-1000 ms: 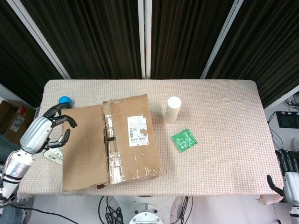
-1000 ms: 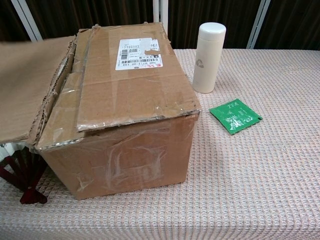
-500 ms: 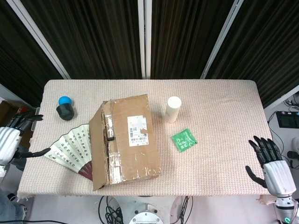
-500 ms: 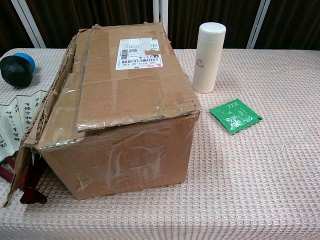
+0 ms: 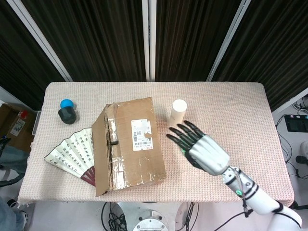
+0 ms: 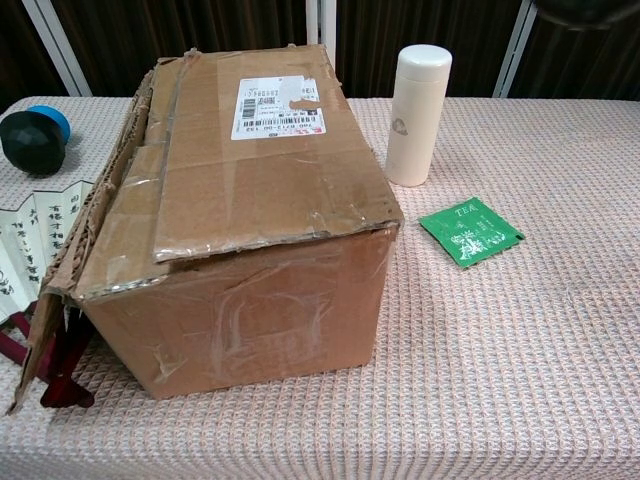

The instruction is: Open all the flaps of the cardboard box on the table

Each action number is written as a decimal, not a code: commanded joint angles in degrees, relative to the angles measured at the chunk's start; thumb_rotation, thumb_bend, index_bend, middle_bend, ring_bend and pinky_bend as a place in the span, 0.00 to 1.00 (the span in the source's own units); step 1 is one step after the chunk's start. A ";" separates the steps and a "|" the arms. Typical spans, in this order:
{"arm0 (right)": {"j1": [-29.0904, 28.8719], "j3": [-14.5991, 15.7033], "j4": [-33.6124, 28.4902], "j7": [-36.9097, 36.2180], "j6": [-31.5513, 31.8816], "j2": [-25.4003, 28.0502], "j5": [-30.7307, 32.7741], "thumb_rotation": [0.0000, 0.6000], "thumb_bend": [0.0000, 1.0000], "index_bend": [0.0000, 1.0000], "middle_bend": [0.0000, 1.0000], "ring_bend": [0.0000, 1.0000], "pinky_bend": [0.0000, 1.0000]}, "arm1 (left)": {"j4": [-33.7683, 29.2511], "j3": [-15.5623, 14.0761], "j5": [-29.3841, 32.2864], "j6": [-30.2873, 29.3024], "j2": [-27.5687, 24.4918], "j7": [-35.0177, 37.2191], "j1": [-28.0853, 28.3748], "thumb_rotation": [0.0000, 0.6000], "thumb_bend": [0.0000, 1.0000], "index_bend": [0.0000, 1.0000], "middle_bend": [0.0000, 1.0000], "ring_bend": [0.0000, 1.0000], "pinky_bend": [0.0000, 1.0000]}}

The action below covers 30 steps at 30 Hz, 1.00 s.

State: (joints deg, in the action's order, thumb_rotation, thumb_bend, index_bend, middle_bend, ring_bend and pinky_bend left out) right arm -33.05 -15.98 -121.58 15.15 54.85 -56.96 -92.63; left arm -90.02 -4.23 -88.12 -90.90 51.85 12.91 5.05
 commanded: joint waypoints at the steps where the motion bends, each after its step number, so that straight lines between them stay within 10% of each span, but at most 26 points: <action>1: -14.68 -6.44 -3.12 13.61 -12.19 -5.67 16.19 1.00 0.61 0.09 0.10 0.00 0.00 | 0.10 -0.13 -0.42 -0.31 0.47 -0.01 -0.77 0.77 0.00 0.08 0.10 0.07 0.15; 16: -40.53 0.53 4.58 34.65 -12.42 -17.42 48.91 1.00 0.64 0.30 0.19 0.00 0.00 | 0.60 0.86 -0.62 1.53 1.65 0.64 -1.65 0.78 0.00 0.08 0.12 0.07 0.15; 30: -46.91 6.09 7.72 33.69 -8.91 -22.26 53.17 1.00 0.72 0.32 0.20 0.00 0.00 | 1.83 1.96 -0.67 2.41 2.24 2.66 -1.87 0.80 0.00 0.08 0.13 0.07 0.15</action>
State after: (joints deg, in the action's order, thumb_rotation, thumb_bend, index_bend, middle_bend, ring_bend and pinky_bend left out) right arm -79.77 -10.14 -114.04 49.11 45.87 -78.98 -39.30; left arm -88.22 -2.29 -88.79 -88.47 54.08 15.55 3.21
